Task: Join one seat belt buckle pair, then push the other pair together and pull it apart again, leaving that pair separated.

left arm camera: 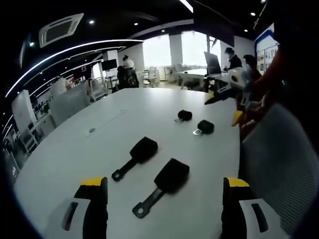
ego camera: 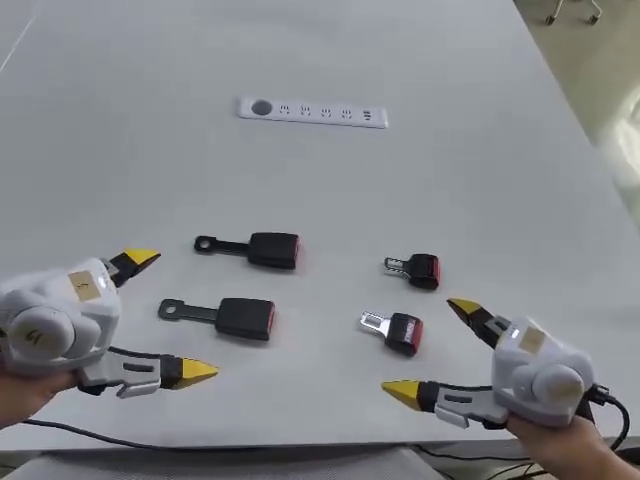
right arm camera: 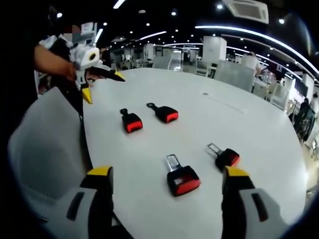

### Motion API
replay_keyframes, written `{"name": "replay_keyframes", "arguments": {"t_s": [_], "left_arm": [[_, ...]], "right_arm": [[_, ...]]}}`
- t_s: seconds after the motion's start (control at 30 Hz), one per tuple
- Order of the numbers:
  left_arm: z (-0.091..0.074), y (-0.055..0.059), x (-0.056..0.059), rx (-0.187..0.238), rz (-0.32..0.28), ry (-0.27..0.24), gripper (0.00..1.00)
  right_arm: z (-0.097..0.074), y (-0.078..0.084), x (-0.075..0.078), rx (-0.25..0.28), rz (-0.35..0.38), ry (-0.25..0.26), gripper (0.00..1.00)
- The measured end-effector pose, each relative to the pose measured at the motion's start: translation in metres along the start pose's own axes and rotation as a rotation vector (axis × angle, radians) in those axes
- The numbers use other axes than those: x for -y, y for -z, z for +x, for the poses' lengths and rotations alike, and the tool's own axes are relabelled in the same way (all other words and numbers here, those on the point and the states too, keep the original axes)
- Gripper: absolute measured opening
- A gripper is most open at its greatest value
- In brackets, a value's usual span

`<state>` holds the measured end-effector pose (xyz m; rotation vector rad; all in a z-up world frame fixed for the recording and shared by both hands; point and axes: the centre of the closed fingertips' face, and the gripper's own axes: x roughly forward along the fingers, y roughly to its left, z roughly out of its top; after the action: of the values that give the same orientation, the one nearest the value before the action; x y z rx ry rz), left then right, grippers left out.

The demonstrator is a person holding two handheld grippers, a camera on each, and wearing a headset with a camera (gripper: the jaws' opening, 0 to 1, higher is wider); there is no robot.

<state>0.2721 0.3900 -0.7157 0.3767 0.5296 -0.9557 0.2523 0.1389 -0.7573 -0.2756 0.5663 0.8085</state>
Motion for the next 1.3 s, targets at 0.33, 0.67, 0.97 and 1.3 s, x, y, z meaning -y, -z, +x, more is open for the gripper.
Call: {"name": "replay_keyframes", "arguments": {"t_s": [0.33,0.67,0.97,1.3], "left_arm": [[0.013,0.001,-0.003,-0.027,0.027,0.029,0.95],[0.034,0.004,-0.003,-0.065,0.08,0.093,0.89],[0.057,0.01,-0.004,-0.104,0.119,0.154,0.82],[0.082,0.023,0.002,-0.17,0.179,0.231,0.73]], "right_arm": [[0.005,0.006,0.006,-0.028,-0.01,-0.037,0.89],[0.012,0.02,0.018,-0.089,-0.034,-0.074,0.86],[0.018,0.03,0.02,-0.131,-0.028,-0.13,0.78],[0.027,0.038,0.022,-0.171,-0.03,-0.181,0.72]]}}
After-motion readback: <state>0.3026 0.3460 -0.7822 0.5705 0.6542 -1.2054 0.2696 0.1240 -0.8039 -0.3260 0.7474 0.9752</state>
